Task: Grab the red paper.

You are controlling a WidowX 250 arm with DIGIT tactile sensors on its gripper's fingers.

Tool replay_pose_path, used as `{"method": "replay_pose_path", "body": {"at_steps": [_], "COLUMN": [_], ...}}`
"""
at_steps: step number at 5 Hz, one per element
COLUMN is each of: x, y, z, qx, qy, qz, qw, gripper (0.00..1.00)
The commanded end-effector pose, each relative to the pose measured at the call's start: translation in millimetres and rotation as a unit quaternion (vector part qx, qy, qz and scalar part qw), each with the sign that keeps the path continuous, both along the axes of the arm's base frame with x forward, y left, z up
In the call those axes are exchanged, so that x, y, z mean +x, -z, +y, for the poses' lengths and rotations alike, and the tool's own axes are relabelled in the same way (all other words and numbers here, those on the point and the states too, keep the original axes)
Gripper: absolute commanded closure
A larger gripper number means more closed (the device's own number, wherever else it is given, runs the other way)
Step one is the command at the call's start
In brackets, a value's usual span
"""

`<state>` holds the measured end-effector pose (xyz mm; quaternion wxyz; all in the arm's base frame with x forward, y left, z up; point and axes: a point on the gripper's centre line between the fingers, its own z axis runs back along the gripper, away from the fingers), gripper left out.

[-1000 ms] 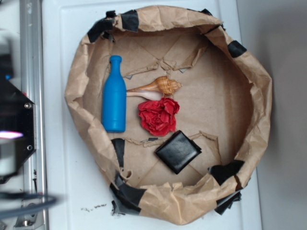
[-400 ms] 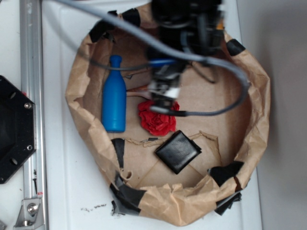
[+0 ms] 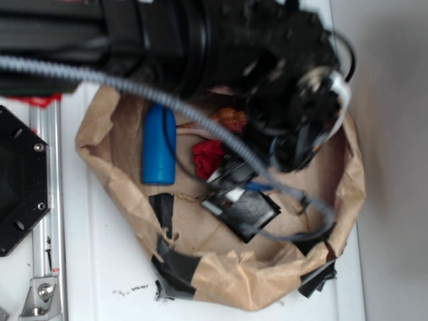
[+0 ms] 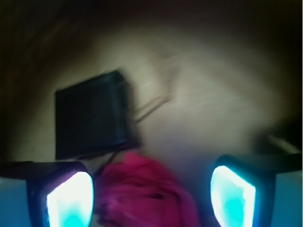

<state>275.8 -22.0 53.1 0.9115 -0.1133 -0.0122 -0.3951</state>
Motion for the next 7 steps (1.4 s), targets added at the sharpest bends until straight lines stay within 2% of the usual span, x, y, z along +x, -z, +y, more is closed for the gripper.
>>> {"method": "replay_pose_path", "body": {"at_steps": [1, 2, 3, 4, 5, 6, 7], "x": [-31, -30, -32, -39, -39, -40, -27], "y": [-10, 4, 32, 41, 40, 17, -33], "z": [-20, -14, -6, 3, 6, 6, 4], "qx": [0.018, 0.037, 0.09, 0.111, 0.117, 0.111, 0.049], "qy": [0.056, 0.051, 0.054, 0.053, 0.042, 0.017, 0.01], "qz": [-0.034, -0.022, -0.006, 0.011, 0.007, -0.003, -0.046], "qw": [0.998, 0.998, 0.994, 0.992, 0.992, 0.994, 0.998], "gripper": [0.0, 0.0, 0.0, 0.0, 1.0, 1.0, 1.0]}}
